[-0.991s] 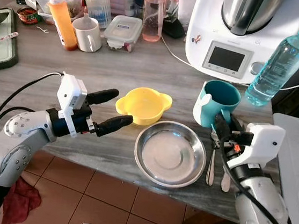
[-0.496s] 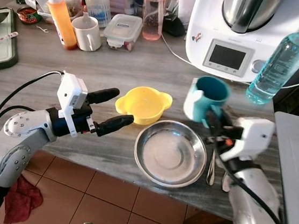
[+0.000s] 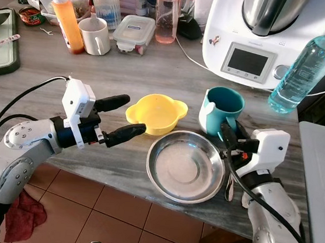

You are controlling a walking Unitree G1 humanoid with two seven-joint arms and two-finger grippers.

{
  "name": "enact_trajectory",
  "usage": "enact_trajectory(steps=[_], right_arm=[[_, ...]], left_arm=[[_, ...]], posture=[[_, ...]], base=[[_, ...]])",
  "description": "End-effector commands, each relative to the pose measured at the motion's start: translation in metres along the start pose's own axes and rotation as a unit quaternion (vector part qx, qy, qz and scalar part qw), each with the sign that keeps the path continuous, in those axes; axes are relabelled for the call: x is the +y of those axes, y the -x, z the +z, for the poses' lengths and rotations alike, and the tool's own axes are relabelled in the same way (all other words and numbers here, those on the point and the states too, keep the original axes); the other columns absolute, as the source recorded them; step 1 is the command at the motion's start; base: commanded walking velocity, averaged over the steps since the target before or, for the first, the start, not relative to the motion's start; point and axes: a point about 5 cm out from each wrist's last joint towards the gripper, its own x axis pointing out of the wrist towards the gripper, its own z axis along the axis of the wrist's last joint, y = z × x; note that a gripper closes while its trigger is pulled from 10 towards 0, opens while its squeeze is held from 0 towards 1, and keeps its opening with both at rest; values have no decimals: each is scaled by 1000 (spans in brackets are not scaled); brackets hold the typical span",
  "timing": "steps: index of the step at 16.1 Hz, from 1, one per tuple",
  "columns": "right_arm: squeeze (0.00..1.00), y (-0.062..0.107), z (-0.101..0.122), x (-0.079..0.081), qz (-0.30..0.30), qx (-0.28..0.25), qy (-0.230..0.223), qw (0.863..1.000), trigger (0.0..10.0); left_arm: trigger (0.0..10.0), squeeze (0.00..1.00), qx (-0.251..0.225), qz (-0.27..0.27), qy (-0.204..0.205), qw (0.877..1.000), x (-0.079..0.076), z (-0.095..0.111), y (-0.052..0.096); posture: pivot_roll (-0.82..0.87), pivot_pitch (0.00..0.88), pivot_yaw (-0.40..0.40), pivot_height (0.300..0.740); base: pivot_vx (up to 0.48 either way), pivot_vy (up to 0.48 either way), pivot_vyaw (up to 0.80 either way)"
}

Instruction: Setting the table

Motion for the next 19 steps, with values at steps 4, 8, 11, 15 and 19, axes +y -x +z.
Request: enact_trajectory(steps=[4, 8, 11, 15, 19], right_arm=[[0, 1, -4, -3, 1, -2, 9, 1000, 10000], [0, -3, -7, -3, 8, -1, 10, 1000, 10000], [0, -7, -9, -4, 10, -1, 17, 1000, 10000], [0, -12, -10, -3, 8, -5, 20, 1000, 10000], [188, -10, -14, -4, 4, -3, 17, 1000, 10000]], left_arm=[[10000, 0, 6, -1, 0, 1000, -2, -1, 1], [10000, 0, 7, 1, 1, 1000, -3, -1, 2], [10000, 0, 10, -2, 3, 1000, -4, -2, 3], [10000, 0, 11, -3, 2, 1000, -4, -2, 4], [10000, 0, 12, -3, 3, 1000, -5, -2, 4]], posture=[[75, 179, 27, 714], [81, 189, 24, 714], [82, 190, 25, 714], [85, 192, 26, 714], [87, 195, 29, 714]], base=[[0, 0, 0], [0, 0, 0], [0, 0, 0], [0, 0, 0], [0, 0, 0]])
